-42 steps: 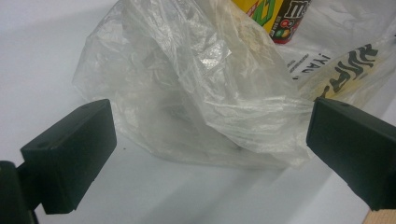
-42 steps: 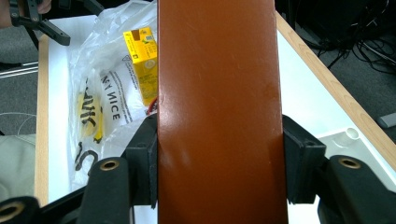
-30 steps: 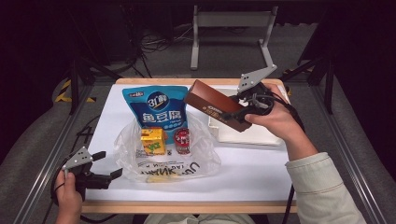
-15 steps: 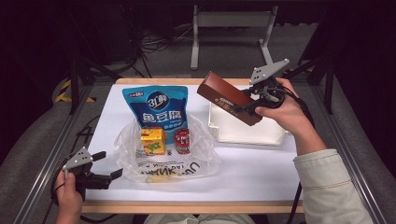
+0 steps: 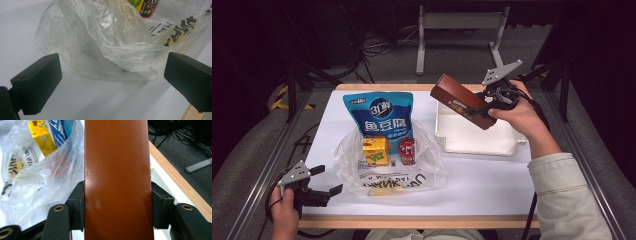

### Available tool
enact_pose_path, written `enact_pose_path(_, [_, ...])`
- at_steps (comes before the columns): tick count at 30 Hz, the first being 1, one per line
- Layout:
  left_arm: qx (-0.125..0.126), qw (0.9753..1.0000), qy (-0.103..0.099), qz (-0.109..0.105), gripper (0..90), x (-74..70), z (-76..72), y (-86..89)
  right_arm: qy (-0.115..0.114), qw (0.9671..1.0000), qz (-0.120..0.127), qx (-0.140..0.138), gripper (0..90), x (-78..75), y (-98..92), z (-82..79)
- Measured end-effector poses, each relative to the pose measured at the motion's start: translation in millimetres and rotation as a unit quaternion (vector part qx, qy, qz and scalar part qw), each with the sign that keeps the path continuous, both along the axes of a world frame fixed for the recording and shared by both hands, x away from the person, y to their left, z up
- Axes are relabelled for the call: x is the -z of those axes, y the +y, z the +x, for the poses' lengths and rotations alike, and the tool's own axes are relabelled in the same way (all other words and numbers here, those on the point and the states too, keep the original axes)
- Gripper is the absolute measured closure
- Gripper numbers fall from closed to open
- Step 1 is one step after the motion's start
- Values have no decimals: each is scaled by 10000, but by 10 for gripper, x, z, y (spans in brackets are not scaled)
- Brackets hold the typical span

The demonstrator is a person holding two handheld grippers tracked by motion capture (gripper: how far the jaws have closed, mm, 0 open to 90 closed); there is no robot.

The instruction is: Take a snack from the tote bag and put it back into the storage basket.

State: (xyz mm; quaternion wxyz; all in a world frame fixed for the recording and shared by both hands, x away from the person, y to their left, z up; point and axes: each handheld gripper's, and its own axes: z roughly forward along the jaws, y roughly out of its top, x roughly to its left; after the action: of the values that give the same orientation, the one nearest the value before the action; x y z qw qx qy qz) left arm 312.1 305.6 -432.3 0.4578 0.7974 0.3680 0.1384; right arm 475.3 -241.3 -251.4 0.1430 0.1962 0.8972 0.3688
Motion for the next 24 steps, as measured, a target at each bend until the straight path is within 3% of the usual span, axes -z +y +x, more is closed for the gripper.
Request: enact_pose_path(24, [-31, 10000, 1, -75, 23, 13, 2, 11, 204, 9988, -335, 306, 423, 325, -195, 372])
